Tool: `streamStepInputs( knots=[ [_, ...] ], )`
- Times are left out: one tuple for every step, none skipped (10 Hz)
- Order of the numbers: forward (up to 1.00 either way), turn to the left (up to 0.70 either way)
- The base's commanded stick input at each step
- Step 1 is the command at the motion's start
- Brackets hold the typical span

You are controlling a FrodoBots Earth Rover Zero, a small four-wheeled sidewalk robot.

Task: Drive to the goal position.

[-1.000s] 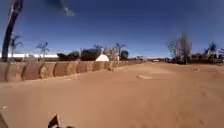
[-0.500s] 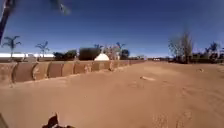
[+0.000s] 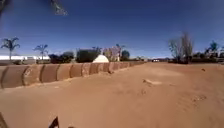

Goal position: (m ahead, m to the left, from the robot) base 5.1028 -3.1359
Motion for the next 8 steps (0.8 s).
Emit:
streamStepInputs(
  knots=[
    [0.70, 0.00],
    [0.70, 0.00],
    [0.70, 0.00],
    [0.70, 0.00],
    [0.70, 0.00],
    [0.70, 0.00],
    [0.70, 0.00],
    [0.70, 0.00]
  ],
)
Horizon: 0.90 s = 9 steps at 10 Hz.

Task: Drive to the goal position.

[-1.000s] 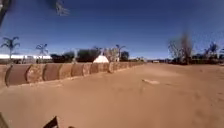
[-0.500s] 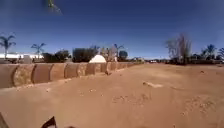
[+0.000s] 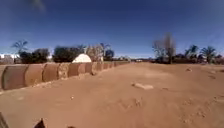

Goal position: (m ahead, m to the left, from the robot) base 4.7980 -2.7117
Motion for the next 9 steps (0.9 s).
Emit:
streamStepInputs(
  knots=[
    [0.70, 0.00],
    [0.70, 0.00],
    [0.70, 0.00],
    [0.70, 0.00],
    [0.70, 0.00],
    [0.70, 0.00],
    [0.70, 0.00],
    [0.70, 0.00],
    [0.70, 0.00]
  ],
)
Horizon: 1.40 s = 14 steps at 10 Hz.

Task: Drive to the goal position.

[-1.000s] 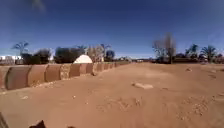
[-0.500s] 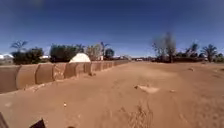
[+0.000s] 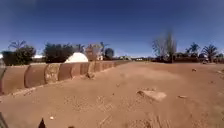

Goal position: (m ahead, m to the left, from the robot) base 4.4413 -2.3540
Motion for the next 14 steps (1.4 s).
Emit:
streamStepInputs(
  knots=[
    [0.70, 0.00],
    [0.70, 0.00],
    [0.70, 0.00],
    [0.70, 0.00],
    [0.70, 0.00],
    [0.70, 0.00],
    [0.70, 0.00],
    [0.70, 0.00],
    [0.70, 0.00],
    [0.70, 0.00],
    [0.70, -0.35],
    [0.70, -0.35],
    [0.70, -0.29],
    [0.70, -0.15]
  ],
)
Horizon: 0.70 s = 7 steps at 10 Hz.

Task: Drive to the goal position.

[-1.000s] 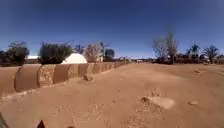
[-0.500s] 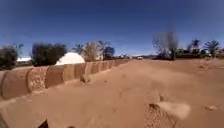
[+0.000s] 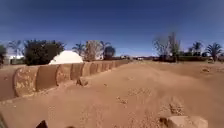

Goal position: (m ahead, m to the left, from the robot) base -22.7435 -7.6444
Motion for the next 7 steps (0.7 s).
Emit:
streamStepInputs(
  knots=[
    [0.70, 0.00],
    [0.70, 0.00],
    [0.70, 0.00],
    [0.70, 0.00],
    [0.70, 0.00],
    [0.70, 0.00],
    [0.70, 0.00]
  ],
)
